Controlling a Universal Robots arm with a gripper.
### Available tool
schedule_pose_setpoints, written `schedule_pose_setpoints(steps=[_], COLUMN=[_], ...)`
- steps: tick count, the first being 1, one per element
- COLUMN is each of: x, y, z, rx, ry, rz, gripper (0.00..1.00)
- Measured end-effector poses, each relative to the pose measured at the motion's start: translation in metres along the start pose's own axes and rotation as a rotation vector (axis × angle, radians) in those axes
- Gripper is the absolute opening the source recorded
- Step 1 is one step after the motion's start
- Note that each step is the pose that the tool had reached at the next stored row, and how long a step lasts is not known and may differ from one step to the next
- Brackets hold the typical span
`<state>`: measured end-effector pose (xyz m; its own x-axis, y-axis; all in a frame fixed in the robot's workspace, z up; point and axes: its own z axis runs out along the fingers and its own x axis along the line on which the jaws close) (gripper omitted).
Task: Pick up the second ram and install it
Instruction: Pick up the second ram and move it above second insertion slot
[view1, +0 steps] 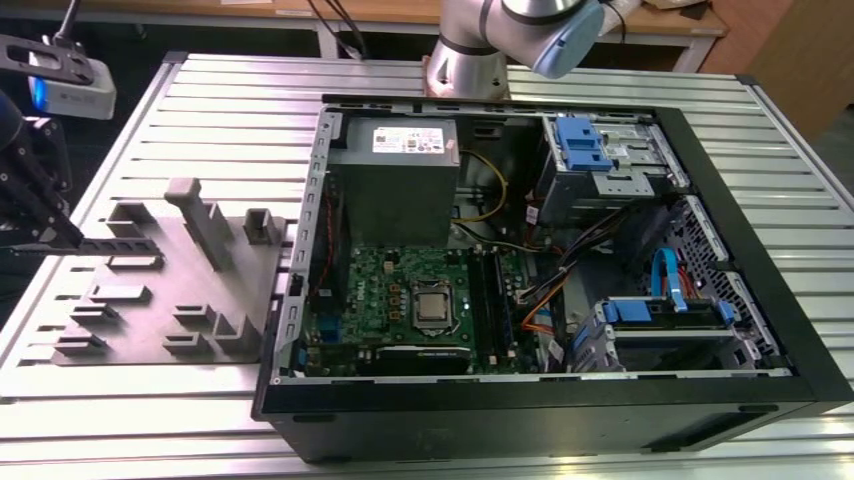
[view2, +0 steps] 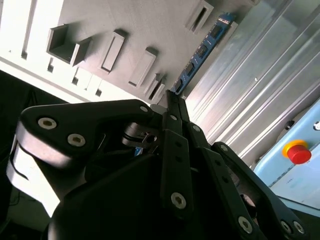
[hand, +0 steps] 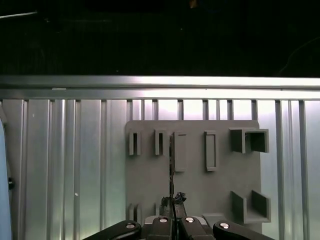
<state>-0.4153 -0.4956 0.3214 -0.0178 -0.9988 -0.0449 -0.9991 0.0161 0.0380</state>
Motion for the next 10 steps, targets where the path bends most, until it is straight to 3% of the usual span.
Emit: schedule_pose_setpoints(steps=[10], x=[-0.0009], y=[0.0007], z=[-0.0190], rx=[0.0001], ry=[-0.0050], rz=[0.000], gripper=[0.09])
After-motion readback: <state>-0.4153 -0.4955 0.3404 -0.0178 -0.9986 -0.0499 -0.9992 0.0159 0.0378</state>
